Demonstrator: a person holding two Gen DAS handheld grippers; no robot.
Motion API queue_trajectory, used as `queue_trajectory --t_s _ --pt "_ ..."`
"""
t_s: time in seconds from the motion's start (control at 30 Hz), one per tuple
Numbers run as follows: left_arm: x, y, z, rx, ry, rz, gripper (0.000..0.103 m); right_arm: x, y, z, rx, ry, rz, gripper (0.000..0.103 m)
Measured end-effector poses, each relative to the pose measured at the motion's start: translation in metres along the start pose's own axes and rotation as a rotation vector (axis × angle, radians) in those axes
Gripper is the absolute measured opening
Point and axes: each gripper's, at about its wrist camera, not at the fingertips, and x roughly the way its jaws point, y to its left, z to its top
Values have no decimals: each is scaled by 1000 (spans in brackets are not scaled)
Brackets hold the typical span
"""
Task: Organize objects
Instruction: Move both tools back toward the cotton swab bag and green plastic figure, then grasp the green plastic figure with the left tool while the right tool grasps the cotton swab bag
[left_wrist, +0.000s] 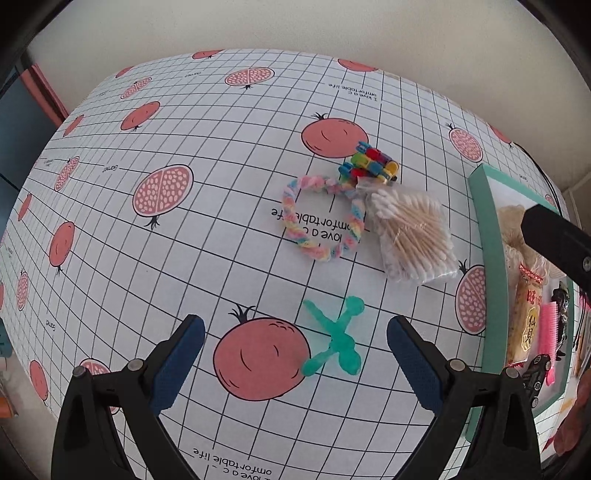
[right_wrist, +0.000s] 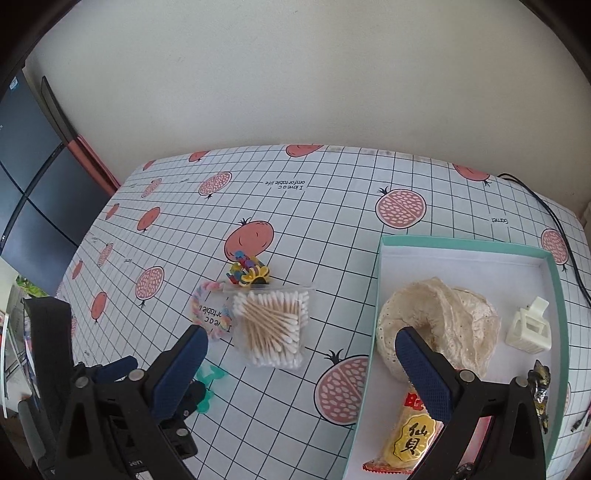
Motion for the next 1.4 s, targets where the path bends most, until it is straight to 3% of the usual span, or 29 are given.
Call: queue_trajectory --t_s 0.4,0.63,0.9,1.4 --pt "27 -1 -6 -10 43 73 99 27 21 -5 -57 27 11 103" --pt "30 4 -7 -44 51 55 98 43 28 -8 -65 53 6 103" --pt "27 0 -8 -56 46 37 84 57 33 -13 -67 79 -4 103" --pt "22 3 -6 -130 21 34 69 78 36 -20 -92 115 -38 101"
